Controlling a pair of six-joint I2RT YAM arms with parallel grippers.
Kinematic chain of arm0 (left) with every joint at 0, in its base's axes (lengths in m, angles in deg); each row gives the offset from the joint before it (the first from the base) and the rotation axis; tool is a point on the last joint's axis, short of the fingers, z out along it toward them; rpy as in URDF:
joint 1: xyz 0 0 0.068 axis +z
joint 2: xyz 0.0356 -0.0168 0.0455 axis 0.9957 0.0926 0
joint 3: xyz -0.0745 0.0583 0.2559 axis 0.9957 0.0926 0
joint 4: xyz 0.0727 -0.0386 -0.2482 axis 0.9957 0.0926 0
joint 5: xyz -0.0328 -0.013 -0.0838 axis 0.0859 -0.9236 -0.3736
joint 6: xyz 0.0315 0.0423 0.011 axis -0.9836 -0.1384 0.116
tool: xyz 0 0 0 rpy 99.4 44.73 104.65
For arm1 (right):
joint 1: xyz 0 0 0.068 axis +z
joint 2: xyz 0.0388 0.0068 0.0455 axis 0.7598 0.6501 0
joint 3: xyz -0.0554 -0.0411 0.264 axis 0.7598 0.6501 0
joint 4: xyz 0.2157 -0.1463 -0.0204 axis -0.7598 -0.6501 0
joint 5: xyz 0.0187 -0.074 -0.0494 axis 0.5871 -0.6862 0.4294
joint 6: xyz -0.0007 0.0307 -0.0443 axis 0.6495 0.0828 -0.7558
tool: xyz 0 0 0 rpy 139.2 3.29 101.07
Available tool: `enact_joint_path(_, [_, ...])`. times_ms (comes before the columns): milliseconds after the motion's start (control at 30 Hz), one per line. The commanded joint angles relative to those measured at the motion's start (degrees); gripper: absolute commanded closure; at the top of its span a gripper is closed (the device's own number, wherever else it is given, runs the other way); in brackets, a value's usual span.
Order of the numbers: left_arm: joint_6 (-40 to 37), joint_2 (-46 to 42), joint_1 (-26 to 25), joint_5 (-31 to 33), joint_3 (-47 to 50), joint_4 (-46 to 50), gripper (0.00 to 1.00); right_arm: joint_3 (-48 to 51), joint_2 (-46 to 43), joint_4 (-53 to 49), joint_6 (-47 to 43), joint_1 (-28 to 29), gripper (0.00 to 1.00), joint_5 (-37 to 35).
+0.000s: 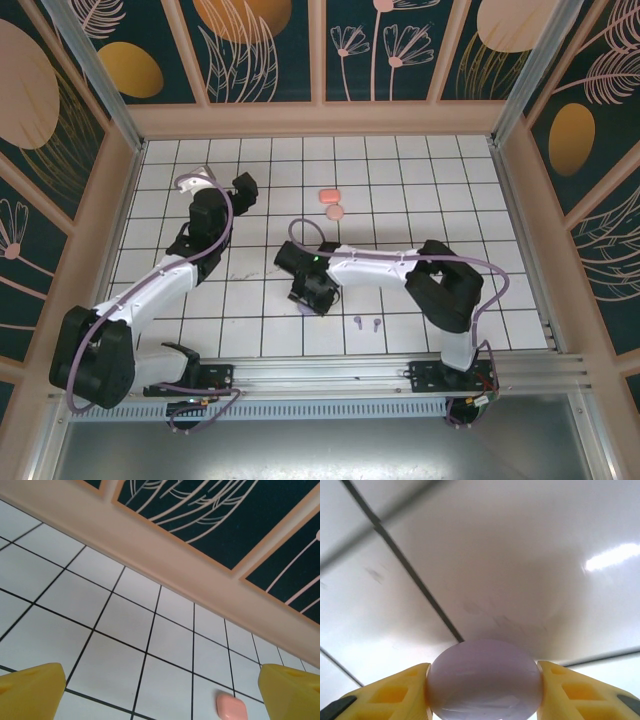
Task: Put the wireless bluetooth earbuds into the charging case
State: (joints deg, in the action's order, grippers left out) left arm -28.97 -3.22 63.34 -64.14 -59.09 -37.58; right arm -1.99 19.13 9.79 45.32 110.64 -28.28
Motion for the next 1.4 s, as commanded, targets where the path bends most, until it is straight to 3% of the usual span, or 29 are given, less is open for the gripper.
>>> enact_joint_path(0, [-0.35,1.27,0.49,-4.27,-1.98,-1.01,0.01,-1.19,-2.72,3.09,-3.84,-3.53,0.67,-3.53])
enact_joint_path(333, [-0.22,5.15,0.57,-16.16,1.07,-8.09,0.01,0.59,-4.55,13.25,-8.98,-14.74,0.66,-4.48])
enact_joint_path(567, [-0.27,7.56,0.60,-29.30,6.64,-22.73,0.01,0.51,-5.60,17.25,-11.47,-22.59,0.66,-1.39])
enact_joint_path(833, [3.65,17.50,0.59,-47.70,8.99,-43.76,0.03,-2.84,-5.91,20.90,-11.71,-27.65,0.66,3.23])
enact_joint_path(1067, [6.56,25.29,0.58,-56.58,6.62,-51.89,0.17,-6.83,-4.48,21.94,-11.40,-27.79,0.66,5.41])
enact_joint_path(1367, [9.07,33.56,0.58,-57.90,4.39,-57.29,0.44,-10.30,-2.85,22.14,-10.96,-26.04,0.67,6.34])
